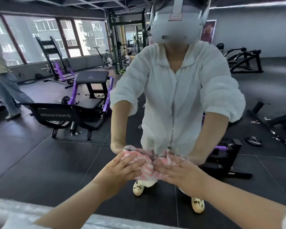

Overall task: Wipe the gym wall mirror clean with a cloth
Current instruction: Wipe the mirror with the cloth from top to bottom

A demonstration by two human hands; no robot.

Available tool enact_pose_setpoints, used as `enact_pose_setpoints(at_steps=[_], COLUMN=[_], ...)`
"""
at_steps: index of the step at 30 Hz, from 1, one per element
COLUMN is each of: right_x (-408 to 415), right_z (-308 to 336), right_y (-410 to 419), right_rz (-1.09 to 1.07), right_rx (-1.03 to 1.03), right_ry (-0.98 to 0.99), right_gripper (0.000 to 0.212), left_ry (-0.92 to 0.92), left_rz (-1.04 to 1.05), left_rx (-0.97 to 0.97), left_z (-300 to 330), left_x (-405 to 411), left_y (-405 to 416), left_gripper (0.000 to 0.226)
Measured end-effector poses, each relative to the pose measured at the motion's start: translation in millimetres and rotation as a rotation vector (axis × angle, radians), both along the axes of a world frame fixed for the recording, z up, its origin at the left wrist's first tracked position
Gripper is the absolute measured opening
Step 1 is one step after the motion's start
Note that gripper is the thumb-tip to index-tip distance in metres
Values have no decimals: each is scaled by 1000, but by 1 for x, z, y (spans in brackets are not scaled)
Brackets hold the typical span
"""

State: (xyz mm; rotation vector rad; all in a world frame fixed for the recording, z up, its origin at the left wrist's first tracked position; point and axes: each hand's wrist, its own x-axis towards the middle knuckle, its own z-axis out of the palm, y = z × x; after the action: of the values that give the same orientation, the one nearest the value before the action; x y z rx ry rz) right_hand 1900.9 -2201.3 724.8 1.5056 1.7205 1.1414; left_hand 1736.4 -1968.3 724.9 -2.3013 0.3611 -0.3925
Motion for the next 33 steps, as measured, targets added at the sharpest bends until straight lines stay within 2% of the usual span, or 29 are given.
enact_pose_setpoints(at_steps=[2, 5, 7, 9, 11, 14, 17, 19, 24, 27, 30, 33], right_x=[-6, -10, -9, -8, -10, -13, -24, -31, -47, -59, -60, -60], right_z=[-20, -21, -4, 23, 57, 120, 192, 240, 320, 322, 294, 256], right_y=[2, 6, 10, 19, 34, 67, 90, 101, 129, 146, 156, 162], right_rz=[-29, 46, 72, 120, 198, 319, 352, 312, 228, 196, 184, 165], right_rx=[-112, -132, -140, -44, 60, 227, 380, 490, 783, 874, 827, 752], right_ry=[-38, -37, -38, -70, -19, 23, 90, 82, 148, 157, 122, 108], right_gripper=[99, 97, 114, 117, 105, 80, 65, 57, 59, 58, 57, 56], left_ry=[55, 133, 124, 42, -32, -283, -479, -554, -687, -719, -691, -627], left_rz=[15, 59, 96, 116, 141, 116, 74, 116, 173, 136, 17, -68], left_rx=[21, 48, 101, 110, 11, 2, -17, -76, -262, -328, -313, -220], left_z=[-12, -15, -7, 10, 39, 96, 153, 194, 277, 288, 270, 237], left_x=[-5, -12, -18, -24, -30, -38, -39, -37, -31, -29, -31, -39], left_y=[-2, -4, -2, 7, 22, 45, 68, 79, 86, 89, 99, 119], left_gripper=[85, 80, 79, 76, 74, 46, 53, 61, 68, 68, 63, 70])
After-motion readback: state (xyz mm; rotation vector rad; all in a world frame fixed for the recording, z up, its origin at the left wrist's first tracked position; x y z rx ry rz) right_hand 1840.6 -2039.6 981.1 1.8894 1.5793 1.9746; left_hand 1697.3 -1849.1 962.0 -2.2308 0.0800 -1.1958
